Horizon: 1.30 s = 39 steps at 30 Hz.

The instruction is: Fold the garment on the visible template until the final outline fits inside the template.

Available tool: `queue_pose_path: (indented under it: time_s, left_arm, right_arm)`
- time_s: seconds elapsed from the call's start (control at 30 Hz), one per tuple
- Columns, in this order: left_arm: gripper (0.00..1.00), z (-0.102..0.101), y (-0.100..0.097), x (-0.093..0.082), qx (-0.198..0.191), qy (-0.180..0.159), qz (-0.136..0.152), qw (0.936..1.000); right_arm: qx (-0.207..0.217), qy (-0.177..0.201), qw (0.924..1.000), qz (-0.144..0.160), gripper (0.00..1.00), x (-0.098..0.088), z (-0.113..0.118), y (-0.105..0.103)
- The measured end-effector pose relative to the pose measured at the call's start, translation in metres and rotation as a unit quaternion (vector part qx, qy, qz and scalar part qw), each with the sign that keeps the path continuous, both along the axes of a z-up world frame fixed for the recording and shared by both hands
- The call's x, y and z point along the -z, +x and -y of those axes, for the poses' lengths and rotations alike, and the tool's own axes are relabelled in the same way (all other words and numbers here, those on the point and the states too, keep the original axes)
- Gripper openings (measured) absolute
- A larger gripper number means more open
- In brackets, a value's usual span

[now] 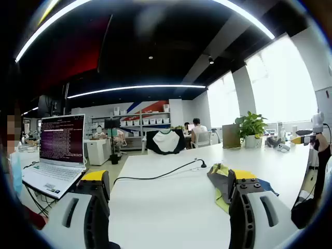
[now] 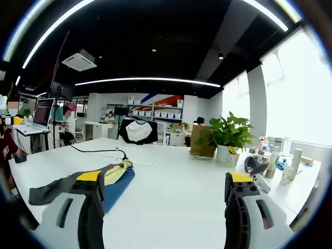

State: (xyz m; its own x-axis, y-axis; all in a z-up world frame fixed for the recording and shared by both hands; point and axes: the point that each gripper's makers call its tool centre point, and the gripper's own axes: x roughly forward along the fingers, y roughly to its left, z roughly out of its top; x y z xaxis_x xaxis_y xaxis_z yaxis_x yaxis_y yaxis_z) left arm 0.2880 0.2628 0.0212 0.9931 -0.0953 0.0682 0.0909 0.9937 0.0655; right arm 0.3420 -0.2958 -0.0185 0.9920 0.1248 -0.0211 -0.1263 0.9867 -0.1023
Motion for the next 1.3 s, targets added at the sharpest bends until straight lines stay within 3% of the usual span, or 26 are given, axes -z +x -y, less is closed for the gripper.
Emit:
queue_pose_path:
  time_s: [1.3]
  left_arm:
    - [1.00,0.0030,0.0005,0.0027,0.007,0.009,-0.006,0.9999]
  right_arm:
    - [-0.004,0.007,0.9999,-0.006,0.98,0.0029,-0.0072,0.0011]
